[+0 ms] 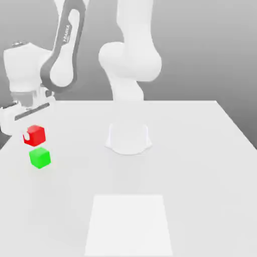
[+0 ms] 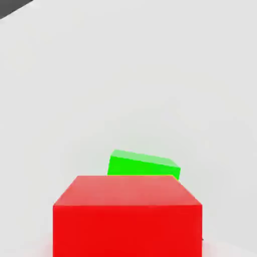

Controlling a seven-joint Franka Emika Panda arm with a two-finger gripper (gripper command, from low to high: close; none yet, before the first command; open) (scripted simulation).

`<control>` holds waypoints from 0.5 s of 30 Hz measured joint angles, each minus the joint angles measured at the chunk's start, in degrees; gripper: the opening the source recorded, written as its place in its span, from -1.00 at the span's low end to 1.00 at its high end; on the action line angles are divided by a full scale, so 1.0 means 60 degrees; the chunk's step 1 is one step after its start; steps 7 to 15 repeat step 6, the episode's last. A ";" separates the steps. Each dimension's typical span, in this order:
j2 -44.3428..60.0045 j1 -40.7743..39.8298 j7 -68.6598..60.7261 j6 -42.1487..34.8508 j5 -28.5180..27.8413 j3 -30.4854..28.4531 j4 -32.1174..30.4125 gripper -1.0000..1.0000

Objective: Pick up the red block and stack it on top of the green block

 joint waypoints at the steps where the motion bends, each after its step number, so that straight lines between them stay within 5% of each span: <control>1: 0.0243 0.0079 -0.0172 0.0230 0.0248 -0.0016 0.0000 -1.00; 4: 0.1007 0.0208 -0.0797 0.0939 0.1154 0.0108 -0.0009 -1.00; 5: 0.1151 0.0197 -0.0923 0.1071 0.1337 0.0176 -0.0011 1.00; 15: 0.1151 0.0203 -0.0923 0.1071 0.1337 0.0176 -0.0011 1.00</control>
